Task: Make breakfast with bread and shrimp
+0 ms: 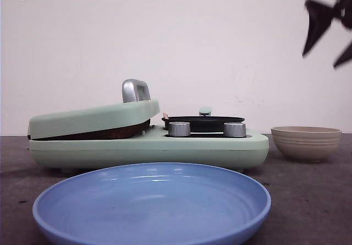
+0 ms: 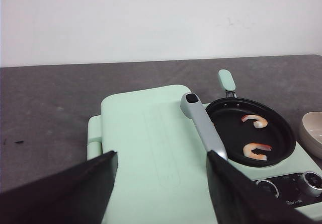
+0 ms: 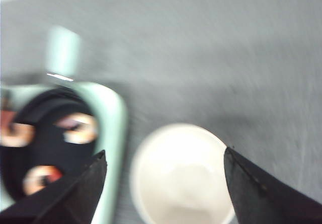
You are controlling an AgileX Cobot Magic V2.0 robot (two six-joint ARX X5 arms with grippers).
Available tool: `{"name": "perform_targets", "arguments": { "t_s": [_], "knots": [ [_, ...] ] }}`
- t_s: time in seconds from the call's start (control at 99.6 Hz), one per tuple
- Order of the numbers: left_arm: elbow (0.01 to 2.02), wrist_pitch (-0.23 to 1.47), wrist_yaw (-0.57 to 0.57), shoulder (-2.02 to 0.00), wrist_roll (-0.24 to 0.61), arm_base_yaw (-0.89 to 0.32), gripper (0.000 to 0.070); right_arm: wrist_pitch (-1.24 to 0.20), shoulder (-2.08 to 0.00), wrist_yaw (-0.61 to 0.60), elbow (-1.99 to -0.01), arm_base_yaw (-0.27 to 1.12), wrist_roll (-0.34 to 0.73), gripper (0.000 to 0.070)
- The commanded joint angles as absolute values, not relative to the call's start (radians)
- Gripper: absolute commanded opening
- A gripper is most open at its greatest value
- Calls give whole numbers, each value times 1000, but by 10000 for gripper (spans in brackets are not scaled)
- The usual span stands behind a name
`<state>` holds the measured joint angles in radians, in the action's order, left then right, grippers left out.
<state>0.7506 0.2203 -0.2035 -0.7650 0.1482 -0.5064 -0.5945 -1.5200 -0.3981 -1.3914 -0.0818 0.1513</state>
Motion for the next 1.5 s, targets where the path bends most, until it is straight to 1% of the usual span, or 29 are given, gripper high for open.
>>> {"name": "perform_targets", "arguments": {
  "t_s": [0.0, 0.04, 0.09, 0.131, 0.191, 0.221, 0.251, 0.281, 0.361, 0.412, 0.532, 0.613, 0.623, 0.743, 0.934, 1.024, 1.105, 1.185, 1.275, 1.396, 1.486],
  "knots": [
    [756, 213, -200, -772, 151, -511, 309, -595, -1486, -404, -1409, -73, 122, 445],
    [756, 214, -198, -772, 151, -511, 309, -600, -1462, -404, -1409, -68, 119, 416],
    [756, 215, -197, -771, 151, -511, 308, -607, -1431, -408, -1409, -61, 119, 347],
    [756, 216, -197, -771, 151, -511, 308, -612, -1408, -421, -1409, -56, 115, 270],
    [756, 217, -197, -771, 151, -511, 308, -636, -1373, -430, -1409, -49, 112, 119],
    [756, 216, -197, -771, 151, -511, 308, -649, -1359, -430, -1409, -45, 110, 62],
    [756, 216, -197, -771, 151, -511, 308, -666, -1344, -430, -1409, -39, 98, 28],
    [756, 216, -197, -771, 151, -511, 308, -681, -1330, -430, -1409, -32, 84, 14],
    [756, 217, -197, -771, 151, -511, 303, -712, -1300, -430, -1409, -6, 57, 14],
    [756, 217, -197, -771, 151, -511, 281, -728, -1284, -430, -1408, 12, 42, 14],
    [756, 221, -197, -772, 151, -511, 130, -746, -1250, -434, -1404, 51, 36, 14],
    [756, 233, -198, -771, 151, -511, 4, -722, -1217, -449, -1382, 74, 36, 14],
    [756, 236, -198, -771, 151, -511, 0, -714, -1210, -450, -1375, 79, 36, 14],
    [756, 265, -199, -771, 151, -511, 0, -627, -1137, -449, -1292, 113, 36, 14],
    [756, 278, -191, -771, 178, -511, 0, -452, -992, -448, -1078, 145, 10, 14],
    [753, 247, -152, -771, 187, -511, 0, -368, -925, -451, -964, 149, 8, 14],
    [742, 197, -140, -771, 226, -512, 0, -289, -871, -471, -859, 149, 8, 14],
    [716, 146, -141, -769, 251, -512, 0, -212, -821, -503, -752, 149, 11, 14],
    [673, 95, -138, -759, 256, -518, 0, -145, -777, -527, -646, 149, 14, 14],
    [610, 62, -141, -708, 277, -540, 0, -55, -743, -527, -536, 149, 54, 14],
    [573, 52, -178, -656, 274, -553, 0, -27, -727, -527, -485, 149, 56, 14]
  ]
}}
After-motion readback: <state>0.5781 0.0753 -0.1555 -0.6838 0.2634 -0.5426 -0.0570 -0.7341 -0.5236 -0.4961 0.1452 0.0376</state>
